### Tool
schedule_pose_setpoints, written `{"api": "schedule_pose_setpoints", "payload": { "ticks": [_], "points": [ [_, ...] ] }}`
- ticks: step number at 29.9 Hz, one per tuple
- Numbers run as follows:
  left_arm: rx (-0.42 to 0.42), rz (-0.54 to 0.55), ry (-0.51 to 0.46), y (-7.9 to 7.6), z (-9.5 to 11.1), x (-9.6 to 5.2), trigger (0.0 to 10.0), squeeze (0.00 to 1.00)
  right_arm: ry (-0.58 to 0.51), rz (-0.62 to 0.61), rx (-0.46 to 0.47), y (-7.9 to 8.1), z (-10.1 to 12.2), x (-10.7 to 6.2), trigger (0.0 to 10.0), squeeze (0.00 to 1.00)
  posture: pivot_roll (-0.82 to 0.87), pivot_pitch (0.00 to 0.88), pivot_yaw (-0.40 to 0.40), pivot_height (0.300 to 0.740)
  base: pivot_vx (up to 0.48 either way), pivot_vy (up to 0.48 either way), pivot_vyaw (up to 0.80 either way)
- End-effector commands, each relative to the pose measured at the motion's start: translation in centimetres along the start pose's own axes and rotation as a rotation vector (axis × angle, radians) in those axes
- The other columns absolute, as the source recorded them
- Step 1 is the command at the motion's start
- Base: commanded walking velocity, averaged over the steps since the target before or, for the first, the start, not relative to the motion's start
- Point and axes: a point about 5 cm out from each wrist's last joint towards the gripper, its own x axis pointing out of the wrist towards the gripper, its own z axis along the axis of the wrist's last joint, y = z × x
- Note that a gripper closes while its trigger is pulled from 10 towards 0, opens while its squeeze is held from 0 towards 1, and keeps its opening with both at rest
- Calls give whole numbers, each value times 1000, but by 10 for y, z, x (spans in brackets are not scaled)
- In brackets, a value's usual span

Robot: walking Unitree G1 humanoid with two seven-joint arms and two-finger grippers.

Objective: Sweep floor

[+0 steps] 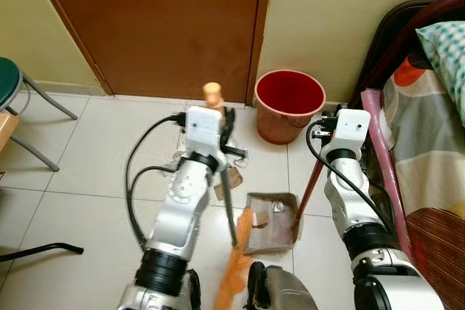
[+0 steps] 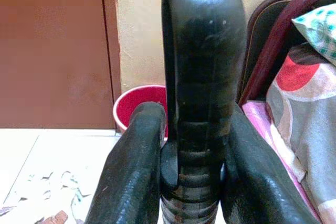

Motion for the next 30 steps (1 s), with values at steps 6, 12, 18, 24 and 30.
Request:
{"api": "schedule_pose_setpoints", "payload": {
  "ticks": [6,12,18,24,30],
  "points": [
    [44,-39,-137,-15,23,6,10000,0,21,1,27,2,-4,-9,10000,0,33,150,-43,740,0,0,0],
    [249,-17,-195,15,39,-14,10000,0,12,-13,-11,-6,-4,-13,10000,0,46,126,-37,740,0,0,0],
    [257,0,-208,29,52,-26,10000,0,33,-8,-15,-17,-10,-18,10000,0,55,94,-36,740,0,0,0],
    [261,87,-195,42,52,-46,10000,0,43,-24,-4,-26,-12,-25,10000,0,48,51,-27,740,0,0,0],
    [276,227,-56,63,16,-83,10000,0,54,-18,88,-35,-12,-37,10000,0,43,0,-21,740,0,0,0]
  ]
}}
